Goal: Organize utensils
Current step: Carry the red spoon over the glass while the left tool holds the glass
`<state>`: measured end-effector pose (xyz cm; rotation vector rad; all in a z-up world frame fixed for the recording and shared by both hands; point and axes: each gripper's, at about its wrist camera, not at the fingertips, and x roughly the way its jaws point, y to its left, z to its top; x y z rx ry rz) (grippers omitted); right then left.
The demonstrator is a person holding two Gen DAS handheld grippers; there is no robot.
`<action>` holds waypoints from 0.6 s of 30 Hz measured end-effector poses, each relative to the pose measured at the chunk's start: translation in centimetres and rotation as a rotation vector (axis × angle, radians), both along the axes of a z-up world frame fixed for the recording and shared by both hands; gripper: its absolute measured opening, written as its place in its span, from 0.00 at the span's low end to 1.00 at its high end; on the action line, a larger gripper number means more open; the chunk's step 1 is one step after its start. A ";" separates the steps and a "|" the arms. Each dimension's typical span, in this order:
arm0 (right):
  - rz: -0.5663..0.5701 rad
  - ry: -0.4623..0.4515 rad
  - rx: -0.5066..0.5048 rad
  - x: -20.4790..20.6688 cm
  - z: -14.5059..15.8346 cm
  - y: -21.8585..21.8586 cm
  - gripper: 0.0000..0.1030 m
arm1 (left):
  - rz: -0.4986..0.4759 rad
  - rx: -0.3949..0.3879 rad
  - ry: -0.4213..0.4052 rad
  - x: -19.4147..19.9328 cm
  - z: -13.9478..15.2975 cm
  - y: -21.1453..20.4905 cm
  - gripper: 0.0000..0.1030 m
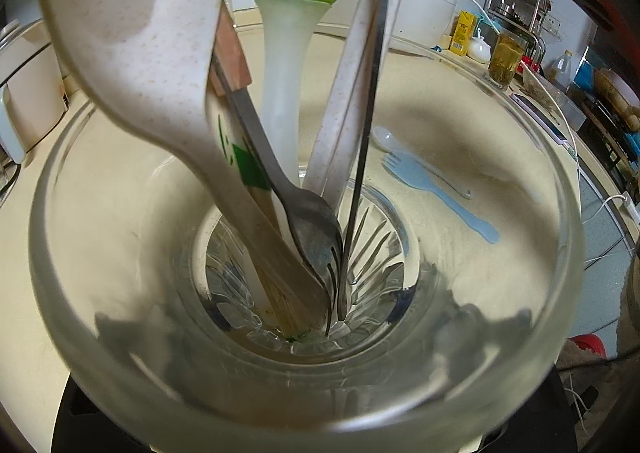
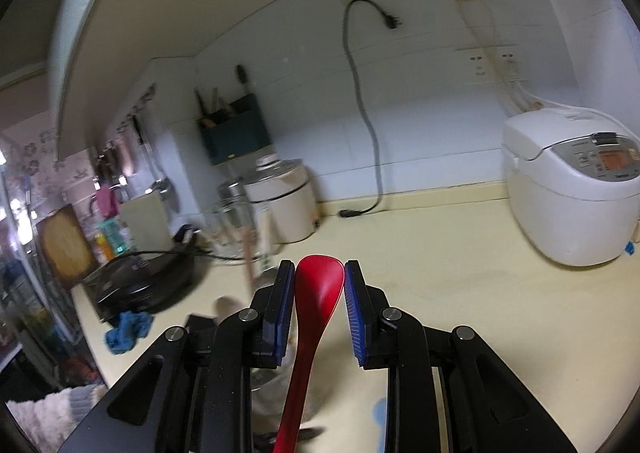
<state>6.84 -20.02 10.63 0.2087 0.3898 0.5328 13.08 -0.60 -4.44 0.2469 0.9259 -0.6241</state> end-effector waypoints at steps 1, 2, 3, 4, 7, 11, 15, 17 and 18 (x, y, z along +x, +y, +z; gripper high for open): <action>0.022 0.003 0.003 -0.2 0.0 0.5 0.24 | 0.000 0.000 0.000 0.0 0.0 0.0 0.84; 0.036 0.006 0.006 -0.2 -0.1 0.7 0.24 | 0.000 0.001 -0.001 0.0 0.0 0.1 0.84; 0.050 0.009 0.008 -0.3 -0.1 1.0 0.24 | 0.000 0.002 -0.001 0.1 0.0 0.0 0.84; 0.065 0.010 0.008 -0.3 -0.1 1.4 0.24 | 0.000 0.002 -0.001 0.0 0.1 0.0 0.84; 0.094 0.011 -0.015 -0.1 -0.1 2.8 0.24 | 0.000 0.002 -0.001 0.0 0.1 0.0 0.84; 0.103 0.025 -0.049 1.5 -0.4 4.2 0.24 | 0.000 0.002 -0.001 0.0 0.1 0.0 0.84; 0.112 0.038 -0.067 3.1 -0.5 5.2 0.24 | 0.000 -0.007 0.002 0.1 0.1 0.2 0.84; 0.120 0.030 -0.077 3.6 -0.3 5.8 0.24 | 0.000 -0.010 0.004 0.1 0.2 0.3 0.84; 0.125 0.026 -0.079 3.8 -0.2 6.1 0.24 | 0.000 -0.010 0.004 0.1 0.2 0.3 0.84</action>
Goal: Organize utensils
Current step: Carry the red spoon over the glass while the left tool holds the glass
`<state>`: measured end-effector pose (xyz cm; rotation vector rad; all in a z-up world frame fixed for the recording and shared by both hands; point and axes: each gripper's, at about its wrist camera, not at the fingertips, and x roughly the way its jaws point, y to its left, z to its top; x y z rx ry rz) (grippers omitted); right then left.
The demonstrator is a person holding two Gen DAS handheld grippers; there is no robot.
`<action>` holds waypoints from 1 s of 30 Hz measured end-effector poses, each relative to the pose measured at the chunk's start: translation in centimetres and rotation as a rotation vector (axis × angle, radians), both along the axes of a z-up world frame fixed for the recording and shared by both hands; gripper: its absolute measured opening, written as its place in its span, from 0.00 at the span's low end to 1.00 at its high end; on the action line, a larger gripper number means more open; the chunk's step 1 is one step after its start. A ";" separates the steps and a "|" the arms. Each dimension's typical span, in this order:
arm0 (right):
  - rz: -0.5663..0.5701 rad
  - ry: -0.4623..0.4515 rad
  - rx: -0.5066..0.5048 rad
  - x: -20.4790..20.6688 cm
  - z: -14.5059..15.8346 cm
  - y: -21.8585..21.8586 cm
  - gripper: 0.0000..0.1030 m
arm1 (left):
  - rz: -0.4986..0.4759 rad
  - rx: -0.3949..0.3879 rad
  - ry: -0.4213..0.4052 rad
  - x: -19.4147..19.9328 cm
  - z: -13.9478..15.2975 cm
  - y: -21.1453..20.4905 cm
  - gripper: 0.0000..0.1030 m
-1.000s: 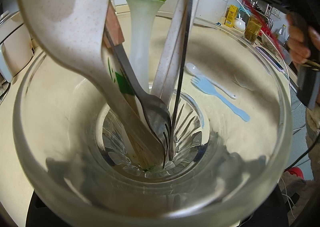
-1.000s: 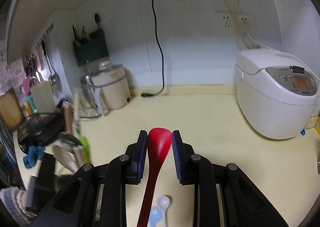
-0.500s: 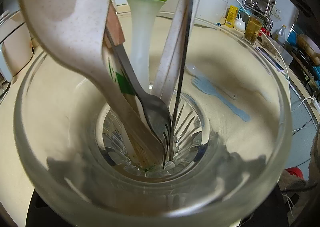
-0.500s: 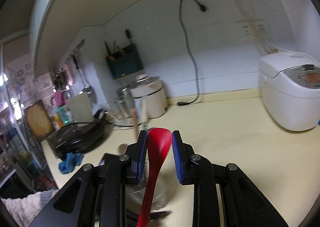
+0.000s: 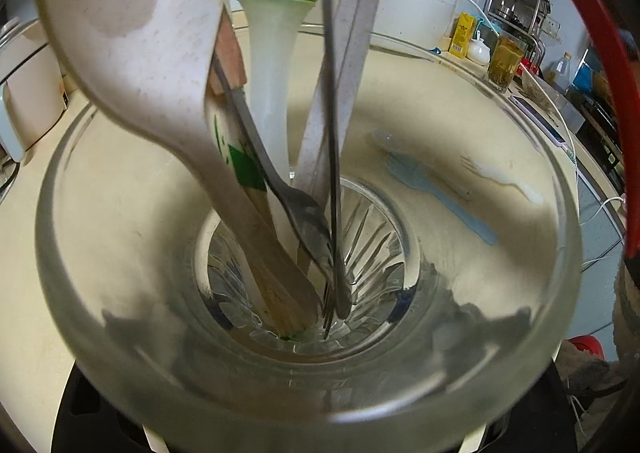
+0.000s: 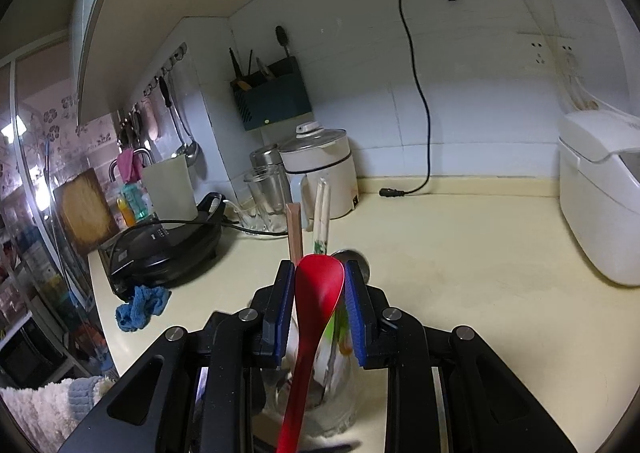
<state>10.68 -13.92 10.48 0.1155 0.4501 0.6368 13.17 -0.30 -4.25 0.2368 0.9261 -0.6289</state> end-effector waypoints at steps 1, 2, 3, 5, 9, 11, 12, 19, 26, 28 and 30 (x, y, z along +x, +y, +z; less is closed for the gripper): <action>0.003 -0.005 0.000 0.1 0.2 0.2 0.24 | 0.000 0.001 0.000 0.0 0.0 0.0 0.84; 0.005 -0.011 0.002 0.1 0.3 0.3 0.24 | 0.000 0.002 -0.001 0.0 0.0 0.0 0.84; 0.007 -0.020 0.009 0.0 0.6 0.4 0.24 | 0.000 0.002 -0.001 0.0 0.0 0.0 0.84; 0.006 -0.043 0.023 -0.5 1.0 0.4 0.24 | 0.000 0.002 -0.001 0.0 0.0 0.1 0.84; -0.040 -0.129 0.006 -2.1 2.0 0.5 0.24 | -0.001 0.003 -0.001 0.0 0.0 0.1 0.84; -0.063 -0.167 -0.003 -2.6 2.5 0.4 0.24 | 0.000 0.002 -0.001 0.0 0.0 0.1 0.84; -0.072 -0.183 -0.004 -2.8 2.7 0.3 0.24 | 0.000 0.002 -0.001 0.0 0.0 0.1 0.84; -0.119 -0.259 -0.031 -3.0 3.6 0.5 0.24 | 0.000 0.002 -0.001 0.0 0.0 0.1 0.84; -0.149 -0.296 -0.041 -2.5 3.5 1.1 0.24 | 0.000 0.001 -0.001 0.0 0.0 0.1 0.84; -0.161 -0.296 -0.040 -2.3 3.3 1.1 0.24 | 0.000 0.003 -0.001 0.0 0.0 0.1 0.84; -0.179 -0.299 -0.039 -2.1 3.1 1.1 0.24 | 0.000 0.002 -0.001 0.0 0.0 0.1 0.84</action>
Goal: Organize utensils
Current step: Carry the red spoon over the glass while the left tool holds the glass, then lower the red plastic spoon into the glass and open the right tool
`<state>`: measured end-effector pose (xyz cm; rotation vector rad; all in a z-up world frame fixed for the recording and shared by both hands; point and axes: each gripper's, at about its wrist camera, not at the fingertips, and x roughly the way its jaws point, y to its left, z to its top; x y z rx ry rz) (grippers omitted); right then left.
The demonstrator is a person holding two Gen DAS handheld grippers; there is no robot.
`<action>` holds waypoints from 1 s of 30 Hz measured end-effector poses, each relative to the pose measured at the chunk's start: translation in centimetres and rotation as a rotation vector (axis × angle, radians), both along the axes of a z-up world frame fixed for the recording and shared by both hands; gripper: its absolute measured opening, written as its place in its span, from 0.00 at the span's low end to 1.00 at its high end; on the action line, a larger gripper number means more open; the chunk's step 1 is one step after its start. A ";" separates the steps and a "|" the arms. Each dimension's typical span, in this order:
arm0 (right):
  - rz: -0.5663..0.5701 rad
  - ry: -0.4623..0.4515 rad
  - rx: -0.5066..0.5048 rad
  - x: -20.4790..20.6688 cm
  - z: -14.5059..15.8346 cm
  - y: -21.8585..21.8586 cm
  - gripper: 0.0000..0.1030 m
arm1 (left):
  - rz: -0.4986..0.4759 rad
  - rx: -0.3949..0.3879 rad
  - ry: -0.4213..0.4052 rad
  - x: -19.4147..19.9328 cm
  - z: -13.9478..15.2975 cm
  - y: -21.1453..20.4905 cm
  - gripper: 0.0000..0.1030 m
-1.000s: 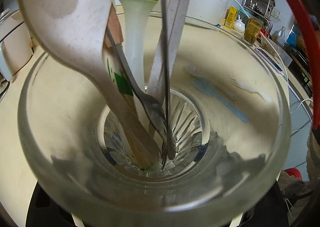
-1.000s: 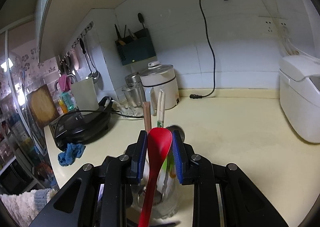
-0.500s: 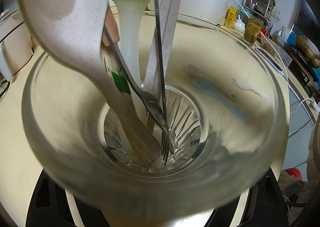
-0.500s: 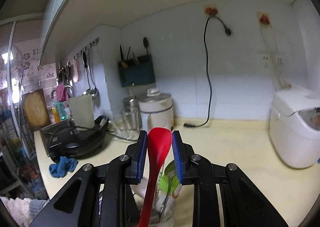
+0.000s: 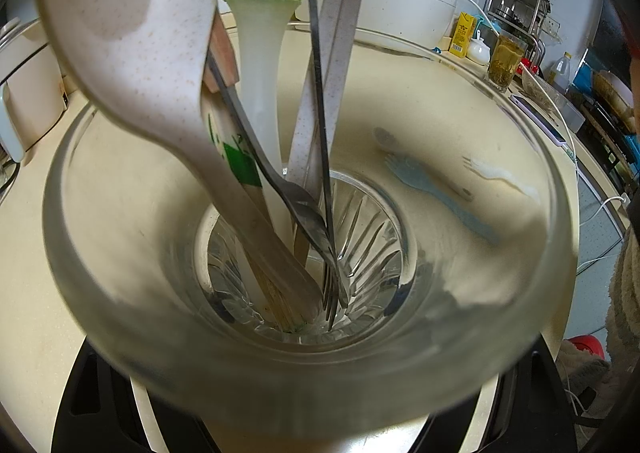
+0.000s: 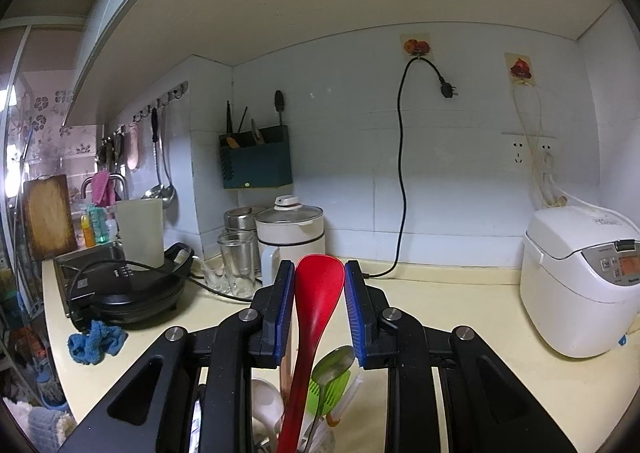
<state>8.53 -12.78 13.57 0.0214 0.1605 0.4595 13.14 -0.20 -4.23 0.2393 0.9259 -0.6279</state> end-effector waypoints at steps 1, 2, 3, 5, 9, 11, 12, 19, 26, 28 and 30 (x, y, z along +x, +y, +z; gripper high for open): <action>-0.008 -0.003 0.002 0.0 -0.1 0.0 0.24 | 0.000 0.000 0.000 0.0 0.0 0.0 0.84; -0.017 -0.008 0.007 0.0 -0.2 -0.1 0.24 | 0.000 -0.001 0.000 0.0 0.0 0.0 0.84; -0.025 -0.013 0.012 0.0 -0.2 -0.1 0.24 | 0.000 -0.001 0.000 0.0 0.0 0.0 0.84; -0.042 -0.024 0.022 -0.1 -0.3 -0.2 0.24 | 0.000 0.000 0.000 0.0 0.0 0.0 0.84; -0.044 -0.030 0.030 -0.1 -0.7 0.3 0.25 | 0.000 0.002 -0.001 0.0 0.0 0.0 0.84; -0.056 -0.042 0.029 -0.1 -0.8 0.6 0.24 | 0.000 0.004 -0.002 -0.1 0.0 0.1 0.84; -0.067 -0.051 0.025 -0.2 -0.8 0.7 0.25 | 0.000 0.005 -0.002 -0.1 0.0 0.0 0.84; -0.095 -0.069 -0.005 0.1 -1.2 1.5 0.25 | 0.000 0.000 0.001 -0.1 0.0 -0.1 0.84; -0.091 -0.042 -0.011 0.4 -2.5 1.9 0.25 | 0.000 0.000 0.001 -0.1 0.0 -0.1 0.84; -0.091 -0.033 -0.009 0.5 -2.9 2.0 0.25 | 0.000 0.000 0.001 -0.1 0.0 0.0 0.84; -0.089 -0.023 -0.005 0.6 -3.2 2.0 0.25 | 0.000 0.000 0.001 -0.1 0.0 0.0 0.84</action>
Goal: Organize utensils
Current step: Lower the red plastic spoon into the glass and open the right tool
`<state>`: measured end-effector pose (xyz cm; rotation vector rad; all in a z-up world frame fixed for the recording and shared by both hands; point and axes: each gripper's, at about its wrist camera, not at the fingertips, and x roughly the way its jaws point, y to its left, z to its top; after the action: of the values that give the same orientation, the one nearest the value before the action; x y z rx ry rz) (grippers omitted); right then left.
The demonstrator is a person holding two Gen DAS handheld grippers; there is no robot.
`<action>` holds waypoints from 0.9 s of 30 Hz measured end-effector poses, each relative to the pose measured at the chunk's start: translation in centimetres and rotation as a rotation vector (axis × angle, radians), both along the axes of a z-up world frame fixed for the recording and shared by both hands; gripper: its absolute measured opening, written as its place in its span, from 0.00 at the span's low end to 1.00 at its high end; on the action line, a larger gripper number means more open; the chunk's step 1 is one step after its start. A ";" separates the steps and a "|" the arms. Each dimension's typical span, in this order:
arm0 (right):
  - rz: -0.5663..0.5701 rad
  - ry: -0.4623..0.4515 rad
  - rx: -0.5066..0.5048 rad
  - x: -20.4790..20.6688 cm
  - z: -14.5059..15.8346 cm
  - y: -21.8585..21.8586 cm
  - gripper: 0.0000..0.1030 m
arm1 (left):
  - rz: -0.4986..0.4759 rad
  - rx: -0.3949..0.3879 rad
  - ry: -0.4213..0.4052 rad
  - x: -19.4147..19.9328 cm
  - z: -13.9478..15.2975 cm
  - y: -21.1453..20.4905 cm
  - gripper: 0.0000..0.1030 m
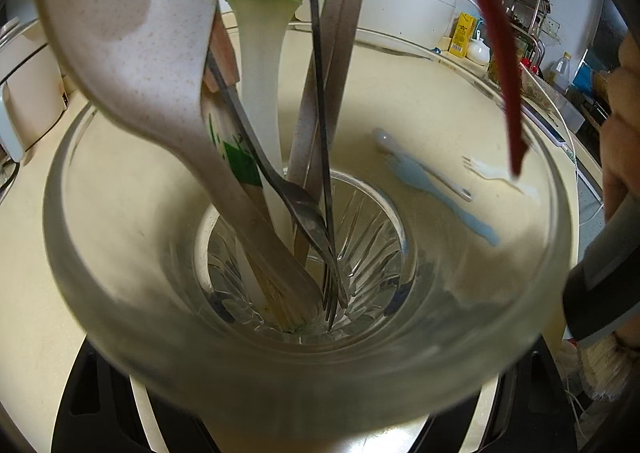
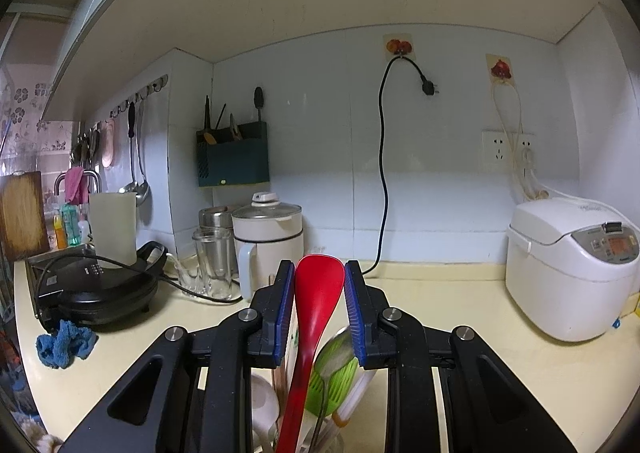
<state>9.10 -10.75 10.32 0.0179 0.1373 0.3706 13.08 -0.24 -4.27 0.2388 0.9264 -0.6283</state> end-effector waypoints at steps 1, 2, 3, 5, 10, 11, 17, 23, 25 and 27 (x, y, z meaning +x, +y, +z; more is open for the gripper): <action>0.003 0.006 0.001 0.0 -0.2 0.0 0.25 | 0.000 0.000 0.000 0.0 0.0 0.0 0.84; 0.006 0.012 0.001 0.0 -0.3 0.0 0.25 | 0.000 -0.001 0.000 0.0 0.0 0.0 0.84; 0.009 0.018 0.001 0.0 -0.5 -0.1 0.25 | 0.000 -0.001 0.000 0.0 0.0 0.0 0.84; 0.010 0.020 -0.003 -0.1 -0.6 -0.1 0.25 | 0.000 -0.002 0.001 0.0 0.0 0.0 0.84; 0.035 0.030 -0.021 -0.5 -0.6 0.0 0.25 | 0.000 -0.004 0.001 0.0 0.1 0.0 0.84; 0.046 0.032 -0.027 -0.7 -0.7 0.2 0.25 | 0.000 -0.003 0.001 0.0 0.1 0.0 0.84; 0.087 0.052 -0.074 -1.1 -1.4 1.1 0.25 | 0.000 -0.004 0.001 0.0 0.1 0.0 0.84; 0.092 0.086 -0.078 -0.7 -1.7 0.7 0.25 | 0.000 -0.007 0.002 0.0 0.1 0.1 0.84; 0.105 0.099 -0.080 -0.6 -1.7 0.8 0.25 | 0.000 -0.007 0.002 0.0 0.1 0.1 0.84; 0.119 0.111 -0.082 -0.5 -1.8 0.9 0.25 | 0.000 -0.007 0.002 0.0 0.1 0.1 0.84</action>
<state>8.61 -9.89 8.56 -0.0512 0.2638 0.4829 13.06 -0.10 -4.19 0.2320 0.9255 -0.6321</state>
